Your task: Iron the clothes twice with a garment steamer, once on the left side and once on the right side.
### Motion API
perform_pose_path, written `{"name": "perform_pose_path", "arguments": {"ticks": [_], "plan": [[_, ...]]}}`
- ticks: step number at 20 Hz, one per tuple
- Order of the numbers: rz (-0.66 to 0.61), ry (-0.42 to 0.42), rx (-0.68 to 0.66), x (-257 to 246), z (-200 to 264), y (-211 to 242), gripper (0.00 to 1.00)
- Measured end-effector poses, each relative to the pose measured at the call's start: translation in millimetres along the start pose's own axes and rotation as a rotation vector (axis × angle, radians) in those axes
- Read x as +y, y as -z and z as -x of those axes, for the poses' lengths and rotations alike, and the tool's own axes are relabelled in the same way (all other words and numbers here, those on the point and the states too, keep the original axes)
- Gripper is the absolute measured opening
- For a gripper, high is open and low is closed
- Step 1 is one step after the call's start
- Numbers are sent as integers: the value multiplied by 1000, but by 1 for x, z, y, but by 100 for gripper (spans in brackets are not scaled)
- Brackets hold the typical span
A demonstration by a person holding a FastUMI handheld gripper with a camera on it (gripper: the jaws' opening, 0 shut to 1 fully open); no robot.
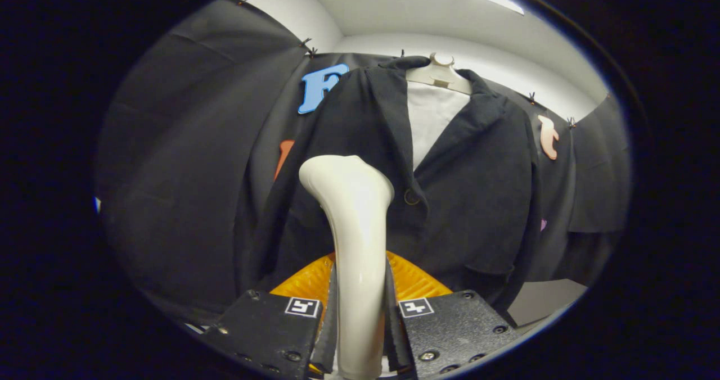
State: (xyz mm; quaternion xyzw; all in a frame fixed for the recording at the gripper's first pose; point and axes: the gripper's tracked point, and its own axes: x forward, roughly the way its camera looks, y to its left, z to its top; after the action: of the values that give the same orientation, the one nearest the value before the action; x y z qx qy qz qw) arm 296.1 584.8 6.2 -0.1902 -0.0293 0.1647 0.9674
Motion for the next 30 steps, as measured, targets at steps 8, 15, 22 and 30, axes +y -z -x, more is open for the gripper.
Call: {"name": "perform_pose_path", "arguments": {"ticks": [8, 15, 22, 30], "plan": [[34, -24, 99, 3, 20, 58, 38], [61, -37, 198, 10, 29, 102, 38], [112, -89, 319, 26, 54, 172, 38], [107, -208, 483, 29, 81, 232, 38]]}}
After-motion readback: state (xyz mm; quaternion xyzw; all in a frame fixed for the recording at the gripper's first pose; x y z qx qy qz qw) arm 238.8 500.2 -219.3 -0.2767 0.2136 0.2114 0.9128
